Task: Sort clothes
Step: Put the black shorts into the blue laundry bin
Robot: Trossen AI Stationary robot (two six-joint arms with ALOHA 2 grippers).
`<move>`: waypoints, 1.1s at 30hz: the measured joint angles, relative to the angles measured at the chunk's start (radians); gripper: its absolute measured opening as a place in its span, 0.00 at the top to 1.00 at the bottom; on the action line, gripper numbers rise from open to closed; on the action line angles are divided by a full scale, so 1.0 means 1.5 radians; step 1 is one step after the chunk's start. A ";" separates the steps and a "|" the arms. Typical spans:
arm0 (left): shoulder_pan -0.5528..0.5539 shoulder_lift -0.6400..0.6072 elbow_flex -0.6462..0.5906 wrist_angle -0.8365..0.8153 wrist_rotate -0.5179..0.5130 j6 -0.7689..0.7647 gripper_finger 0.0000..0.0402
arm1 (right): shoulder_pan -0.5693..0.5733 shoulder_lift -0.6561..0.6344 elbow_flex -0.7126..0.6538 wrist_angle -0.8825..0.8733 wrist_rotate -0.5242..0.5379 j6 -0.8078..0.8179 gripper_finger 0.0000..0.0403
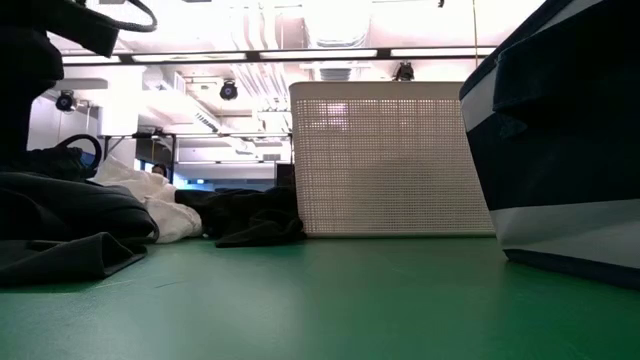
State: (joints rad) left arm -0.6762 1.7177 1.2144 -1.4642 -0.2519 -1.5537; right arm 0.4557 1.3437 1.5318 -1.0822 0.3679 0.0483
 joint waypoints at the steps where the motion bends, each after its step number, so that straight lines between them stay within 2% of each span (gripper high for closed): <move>1: 0.000 0.003 0.000 0.003 -0.001 -0.001 0.22 | 0.000 0.000 0.000 0.001 0.000 0.000 0.97; 12: 0.000 0.046 0.000 0.032 -0.008 0.007 0.23 | 0.000 0.000 0.000 0.001 0.000 0.000 0.97; 15: 0.000 0.050 0.000 0.032 -0.008 0.015 0.26 | 0.000 0.000 0.000 0.001 0.000 0.000 0.97; 17: 0.000 0.050 0.000 0.032 -0.012 0.016 0.32 | 0.000 0.000 0.000 0.001 0.000 0.000 0.97; 20: 0.000 0.050 0.000 0.032 -0.015 0.017 0.47 | 0.000 0.000 0.000 0.001 0.000 0.002 0.97; 27: 0.000 0.049 0.000 0.032 -0.018 0.025 0.93 | 0.000 0.000 0.000 0.001 0.000 0.001 0.97; 28: 0.000 0.048 0.000 0.032 -0.019 0.029 0.96 | 0.000 0.000 0.000 0.001 0.000 0.001 0.97; 33: 0.000 0.043 0.000 0.034 -0.019 0.048 0.99 | 0.000 0.000 0.000 0.001 0.000 0.001 0.97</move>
State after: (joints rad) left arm -0.6758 1.7818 1.2148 -1.4127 -0.2804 -1.4817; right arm 0.4557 1.3441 1.5318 -1.0805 0.3673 0.0502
